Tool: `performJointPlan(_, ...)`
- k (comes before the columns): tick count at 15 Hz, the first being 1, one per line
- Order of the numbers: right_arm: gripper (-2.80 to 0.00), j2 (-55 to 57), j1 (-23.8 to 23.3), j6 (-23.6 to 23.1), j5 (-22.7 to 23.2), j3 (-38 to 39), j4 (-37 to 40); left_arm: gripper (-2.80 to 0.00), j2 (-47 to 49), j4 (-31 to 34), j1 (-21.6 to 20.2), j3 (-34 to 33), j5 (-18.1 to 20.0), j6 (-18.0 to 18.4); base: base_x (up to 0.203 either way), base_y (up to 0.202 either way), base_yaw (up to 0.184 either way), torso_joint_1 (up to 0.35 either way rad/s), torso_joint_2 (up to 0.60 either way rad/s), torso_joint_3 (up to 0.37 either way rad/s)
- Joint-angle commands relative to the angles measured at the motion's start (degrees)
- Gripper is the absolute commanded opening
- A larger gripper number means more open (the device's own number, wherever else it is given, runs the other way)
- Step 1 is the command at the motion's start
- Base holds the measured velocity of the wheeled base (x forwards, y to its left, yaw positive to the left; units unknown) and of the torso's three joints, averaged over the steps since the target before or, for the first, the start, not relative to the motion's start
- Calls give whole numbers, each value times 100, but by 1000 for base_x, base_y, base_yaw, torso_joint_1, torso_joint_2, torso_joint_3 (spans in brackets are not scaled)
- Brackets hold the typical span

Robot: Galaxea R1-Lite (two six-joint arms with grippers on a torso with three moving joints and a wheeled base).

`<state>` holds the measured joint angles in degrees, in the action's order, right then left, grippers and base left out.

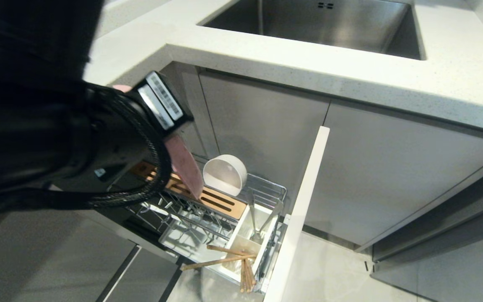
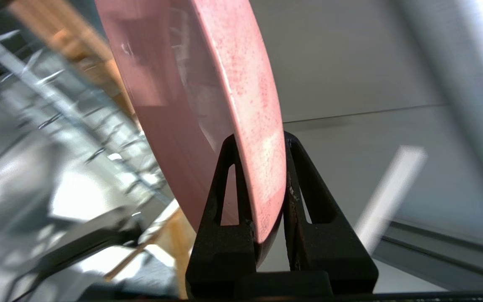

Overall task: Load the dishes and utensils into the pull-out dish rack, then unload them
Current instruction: Take the plate out of the cupboard

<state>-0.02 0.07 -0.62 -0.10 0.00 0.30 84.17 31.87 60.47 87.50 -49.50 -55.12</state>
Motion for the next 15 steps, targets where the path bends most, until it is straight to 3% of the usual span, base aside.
performJointPlan(1,-280,2,1,-7,1,0,-4,-280,-711,-210,89,-6,48,270,0,0,0,0,0,0)
performJointPlan(5,-280,-2,1,0,1,0,-4,-280,-1580,-874,94,-14,596,1196,0,0,0,0,0,0)
performJointPlan(7,-280,2,1,-8,1,0,-4,-280,-1823,-1109,-123,-5,656,1639,0,0,0,0,0,0)
performJointPlan(10,-280,-6,1,-2,1,0,-3,-280,-2005,-1407,-721,15,668,2126,0,0,0,0,0,0)
performJointPlan(15,-280,2,1,-7,1,0,-3,-280,-2256,-1900,-2352,29,786,3037,0,0,0,0,0,0)
